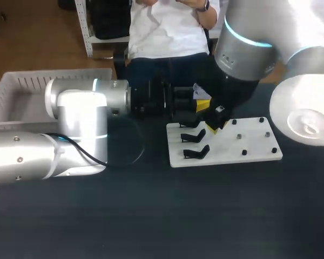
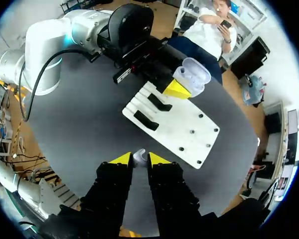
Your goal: Pick up each earbud case from the left stands, insert the matching earbuds, close the lid, and place the case in the box.
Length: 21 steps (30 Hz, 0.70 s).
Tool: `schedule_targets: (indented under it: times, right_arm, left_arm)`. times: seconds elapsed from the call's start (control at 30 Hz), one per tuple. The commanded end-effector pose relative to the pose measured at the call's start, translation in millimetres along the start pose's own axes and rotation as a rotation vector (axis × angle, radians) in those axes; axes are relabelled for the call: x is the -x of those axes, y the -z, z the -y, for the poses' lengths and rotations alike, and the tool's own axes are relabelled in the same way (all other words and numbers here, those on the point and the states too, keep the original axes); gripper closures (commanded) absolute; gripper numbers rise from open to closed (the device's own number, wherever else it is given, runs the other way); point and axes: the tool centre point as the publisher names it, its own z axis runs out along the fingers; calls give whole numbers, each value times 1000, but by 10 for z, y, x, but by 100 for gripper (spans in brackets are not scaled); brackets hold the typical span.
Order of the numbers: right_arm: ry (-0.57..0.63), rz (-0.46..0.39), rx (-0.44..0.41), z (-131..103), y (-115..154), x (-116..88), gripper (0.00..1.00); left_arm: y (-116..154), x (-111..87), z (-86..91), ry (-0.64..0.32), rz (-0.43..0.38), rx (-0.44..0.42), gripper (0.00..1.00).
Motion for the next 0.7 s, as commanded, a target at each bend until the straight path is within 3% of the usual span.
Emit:
schedule_targets:
  times: [0.03,0.7]
  right_arm:
    - [3,8,7,106,122,76,100]
    - [66,85,-53,486,124,841,100]
  left_arm:
    - [-3,-12,15,-4,6,7,100]
    - [-3,-12,15,-4,6,7,100]
